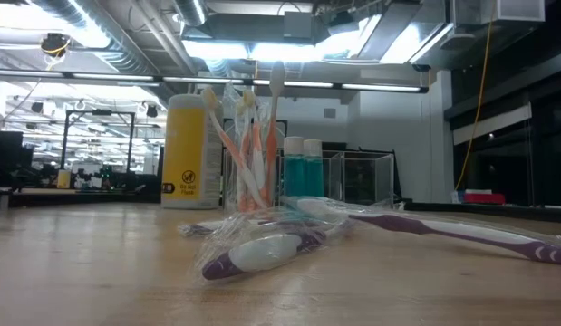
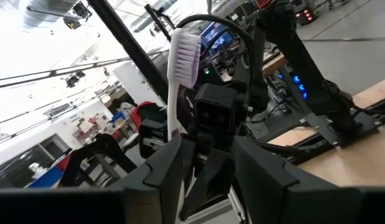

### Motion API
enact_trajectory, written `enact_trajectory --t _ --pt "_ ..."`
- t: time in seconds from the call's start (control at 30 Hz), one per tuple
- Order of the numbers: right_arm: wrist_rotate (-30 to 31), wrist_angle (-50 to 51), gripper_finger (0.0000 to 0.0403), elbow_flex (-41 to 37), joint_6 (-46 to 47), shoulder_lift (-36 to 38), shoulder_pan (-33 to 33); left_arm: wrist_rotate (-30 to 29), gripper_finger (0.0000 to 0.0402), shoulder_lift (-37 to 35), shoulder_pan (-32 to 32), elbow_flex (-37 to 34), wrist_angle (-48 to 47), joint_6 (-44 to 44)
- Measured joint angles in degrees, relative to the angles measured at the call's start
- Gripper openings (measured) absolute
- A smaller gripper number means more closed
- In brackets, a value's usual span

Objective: Pick & Place toothbrushing station
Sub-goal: Put the white and violet toothbrush into the right compartment of the transparent organizer

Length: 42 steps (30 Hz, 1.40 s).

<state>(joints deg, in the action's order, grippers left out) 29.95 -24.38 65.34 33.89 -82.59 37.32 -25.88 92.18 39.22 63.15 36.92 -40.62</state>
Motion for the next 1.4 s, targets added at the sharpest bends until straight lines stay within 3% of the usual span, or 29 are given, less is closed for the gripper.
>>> enact_trajectory --t 0.27,0.63,1.2,1.4 --pt "-6.08 -0.27 0.0144 0.69 0.22 -0.33 -2.76 -1.09 0.0014 0.0 0.0 0.01 -1.05 -0.78" --pt "-12.74 7.03 0.0144 10.4 -1.16 -6.74 -6.11 -1.56 0.0014 0.0 -0.76 0.01 -1.13 -0.73" --pt "-13.02 7.19 0.0142 12.37 -0.53 -8.26 -6.47 -3.0 0.0014 -0.02 0.92 0.03 -2.47 -0.59" --pt "-13.06 7.19 0.0105 12.37 0.01 -8.26 -6.2 -4.2 0.0014 -0.02 1.18 0.03 -2.53 -0.15"
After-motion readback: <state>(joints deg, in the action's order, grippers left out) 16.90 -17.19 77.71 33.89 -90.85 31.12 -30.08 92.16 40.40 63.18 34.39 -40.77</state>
